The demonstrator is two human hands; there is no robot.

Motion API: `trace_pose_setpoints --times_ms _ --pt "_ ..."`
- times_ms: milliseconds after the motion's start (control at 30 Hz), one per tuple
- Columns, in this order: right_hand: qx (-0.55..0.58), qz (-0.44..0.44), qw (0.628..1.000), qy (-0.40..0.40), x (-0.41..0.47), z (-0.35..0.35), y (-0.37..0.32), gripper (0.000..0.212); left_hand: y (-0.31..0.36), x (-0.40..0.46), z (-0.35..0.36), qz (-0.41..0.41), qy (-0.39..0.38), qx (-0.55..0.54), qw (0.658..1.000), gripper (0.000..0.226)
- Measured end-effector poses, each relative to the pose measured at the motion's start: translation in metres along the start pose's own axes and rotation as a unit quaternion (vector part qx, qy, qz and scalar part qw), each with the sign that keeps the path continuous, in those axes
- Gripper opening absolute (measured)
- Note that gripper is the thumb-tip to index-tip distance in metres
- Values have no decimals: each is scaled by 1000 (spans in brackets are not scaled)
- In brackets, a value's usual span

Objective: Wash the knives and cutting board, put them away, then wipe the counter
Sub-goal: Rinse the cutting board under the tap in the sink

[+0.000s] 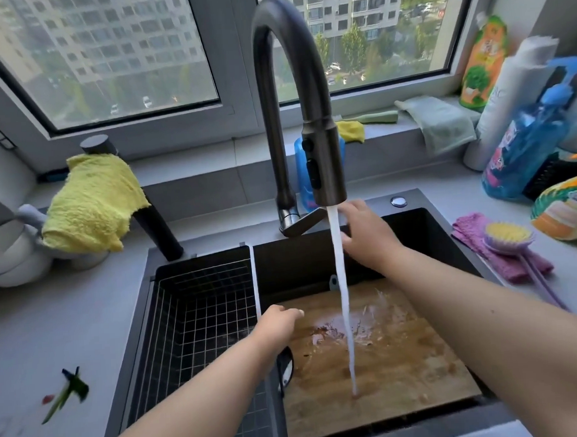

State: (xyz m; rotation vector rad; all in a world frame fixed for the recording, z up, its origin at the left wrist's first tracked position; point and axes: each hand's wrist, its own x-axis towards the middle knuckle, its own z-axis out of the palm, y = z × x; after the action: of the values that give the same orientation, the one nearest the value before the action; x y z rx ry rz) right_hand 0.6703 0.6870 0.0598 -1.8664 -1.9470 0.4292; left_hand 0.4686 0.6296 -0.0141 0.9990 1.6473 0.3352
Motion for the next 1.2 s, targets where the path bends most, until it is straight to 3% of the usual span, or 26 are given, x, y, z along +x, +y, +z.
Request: trace_pose_setpoints --times_ms 133,300,533,733,800,900,1067,1200 --pt "14 192 980 -44 -44 22 80 53 -9 5 20 -56 -8 -45 997 55" --pt "-17 314 941 -124 -87 42 140 53 -16 3 30 -73 -25 -63 995 58" --pt "-8 385 897 -217 -100 66 174 50 -21 -4 34 -119 -34 -117 985 50" --pt "15 437 861 -262 -108 88 194 56 -36 19 49 -152 7 -117 982 42" --pt "19 453 852 -262 -109 92 198 64 -43 26 57 -158 28 -97 982 32" --pt "21 484 841 -243 -109 94 200 75 -56 34 67 -186 56 -65 979 41" --pt "53 510 823 -244 -105 103 209 78 -88 57 78 -227 94 -84 966 53" --pt "129 536 805 -222 -104 104 212 79 -75 53 77 -251 93 -117 956 42"
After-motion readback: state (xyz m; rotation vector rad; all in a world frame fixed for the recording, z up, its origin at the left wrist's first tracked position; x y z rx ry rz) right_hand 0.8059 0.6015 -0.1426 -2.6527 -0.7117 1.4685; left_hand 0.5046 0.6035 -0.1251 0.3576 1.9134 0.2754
